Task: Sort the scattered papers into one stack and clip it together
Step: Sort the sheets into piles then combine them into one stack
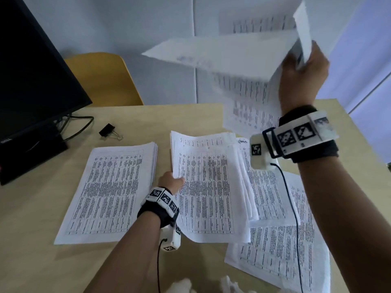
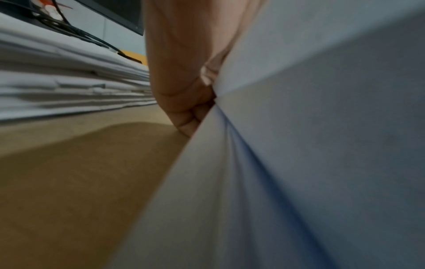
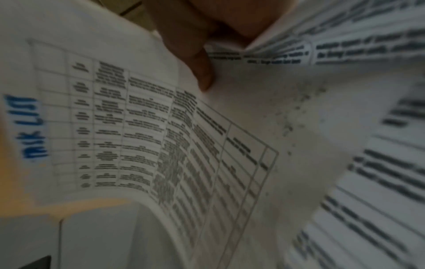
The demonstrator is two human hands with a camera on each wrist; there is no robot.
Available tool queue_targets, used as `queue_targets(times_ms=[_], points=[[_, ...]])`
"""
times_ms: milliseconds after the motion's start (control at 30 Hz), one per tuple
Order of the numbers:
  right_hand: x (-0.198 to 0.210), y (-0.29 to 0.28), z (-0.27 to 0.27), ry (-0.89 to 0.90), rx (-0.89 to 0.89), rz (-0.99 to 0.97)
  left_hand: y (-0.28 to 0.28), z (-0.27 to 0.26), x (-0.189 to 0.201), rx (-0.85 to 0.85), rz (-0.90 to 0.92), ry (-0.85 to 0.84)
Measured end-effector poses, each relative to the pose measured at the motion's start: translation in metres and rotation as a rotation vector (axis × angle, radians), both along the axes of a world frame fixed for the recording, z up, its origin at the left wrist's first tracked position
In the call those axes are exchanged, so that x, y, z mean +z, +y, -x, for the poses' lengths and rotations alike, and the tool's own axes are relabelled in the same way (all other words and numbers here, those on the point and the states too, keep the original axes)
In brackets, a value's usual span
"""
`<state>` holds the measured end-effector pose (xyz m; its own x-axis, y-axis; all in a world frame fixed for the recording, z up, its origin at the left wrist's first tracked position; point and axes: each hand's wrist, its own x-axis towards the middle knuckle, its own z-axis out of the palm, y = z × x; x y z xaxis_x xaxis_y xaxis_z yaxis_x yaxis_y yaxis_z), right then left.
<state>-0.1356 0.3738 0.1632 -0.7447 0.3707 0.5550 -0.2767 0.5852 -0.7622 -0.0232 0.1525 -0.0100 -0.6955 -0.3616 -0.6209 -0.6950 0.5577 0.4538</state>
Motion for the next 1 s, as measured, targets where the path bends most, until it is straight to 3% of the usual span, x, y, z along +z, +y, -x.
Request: queue_targets(times_ms=[167,233,333,400,467,600,700,833,933,1000], points=[[-0.025,0.008,0.005,-0.303,0.182,0.099,-0.007,0.002,-0.001,0.036,-0.124,0.014],[-0.053,0.01,-0.001,-0.516,0.234,0.021,-0.01,0.006,-0.005,0.131,-0.207,0.047],[-0.1,0.009,-0.018,-0.785,0.33,-0.112,-0.03,0.014,-0.051,0.271,-0.375,0.135],[-0.124,0.006,-0.029,-0.921,0.36,-0.272,-0.026,0.012,-0.045,0.353,-0.47,0.158],[-0.143,0.003,-0.037,-1.018,0.393,-0.37,-0.006,0.005,-0.002,0.284,-0.46,0.136],[-0.154,0.001,-0.044,-1.088,0.372,-0.348,-0.006,0.005,-0.014,0.118,-0.23,0.066],[-0.133,0.009,-0.03,-0.829,0.177,-0.317,-0.007,0.005,-0.023,0.085,-0.175,0.082],[-0.075,0.018,-0.01,-0.237,-0.044,0.085,-0.004,0.008,-0.026,0.066,-0.168,0.124],[-0.032,0.012,-0.002,0.161,-0.03,0.351,-0.003,0.008,-0.025,0.059,-0.17,0.132],[-0.019,0.009,0.002,0.312,0.006,0.506,-0.004,0.007,-0.024,0.053,-0.155,0.131]])
